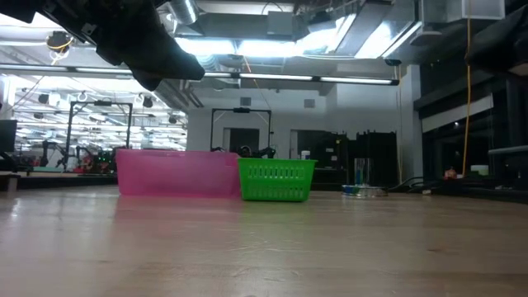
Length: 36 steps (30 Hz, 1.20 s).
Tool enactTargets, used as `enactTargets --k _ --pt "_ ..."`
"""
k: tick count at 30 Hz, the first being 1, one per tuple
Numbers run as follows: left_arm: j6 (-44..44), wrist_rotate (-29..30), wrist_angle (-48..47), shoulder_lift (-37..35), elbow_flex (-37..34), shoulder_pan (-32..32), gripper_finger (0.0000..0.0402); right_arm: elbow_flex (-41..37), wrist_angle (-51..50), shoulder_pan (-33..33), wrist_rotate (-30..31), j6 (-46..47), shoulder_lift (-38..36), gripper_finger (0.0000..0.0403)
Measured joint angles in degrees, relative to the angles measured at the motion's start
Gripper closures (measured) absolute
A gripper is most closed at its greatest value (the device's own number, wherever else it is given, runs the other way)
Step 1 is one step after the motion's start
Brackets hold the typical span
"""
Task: Pick and place items into bin
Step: Put the green charger adapter into the blue bin
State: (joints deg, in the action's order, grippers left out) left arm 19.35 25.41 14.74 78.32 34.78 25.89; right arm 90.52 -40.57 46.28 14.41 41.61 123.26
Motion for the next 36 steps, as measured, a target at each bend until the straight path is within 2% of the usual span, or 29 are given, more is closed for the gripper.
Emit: enactTargets --k 7,17,23,28,36 --pt "-0.02 0.0 0.0 0.0 -0.01 0.0 0.0398 0.0 -0.27 0.0 0.37 -0.07 0.0 0.0202" --pt "-0.16 0.0 -0.45 0.0 -0.01 0.0 0.0398 0.0 -1.02 -0.87 0.49 -0.11 -0.11 0.0294" --pt "-0.04 0.0 -1.75 0.0 0.0 0.0 0.0398 -0.02 -2.07 -1.58 -0.99 -2.25 -0.79 0.0294" --pt "-0.6 -0.13 -1.73 0.0 0.0 0.0 0.0398 -0.02 -3.98 -2.49 -0.66 -5.19 -4.4 0.0294" --pt "-3.92 -2.51 -1.65 -0.67 -0.01 0.0 0.0398 -0.02 -8.83 -5.46 6.78 -12.14 -13.32 0.0294"
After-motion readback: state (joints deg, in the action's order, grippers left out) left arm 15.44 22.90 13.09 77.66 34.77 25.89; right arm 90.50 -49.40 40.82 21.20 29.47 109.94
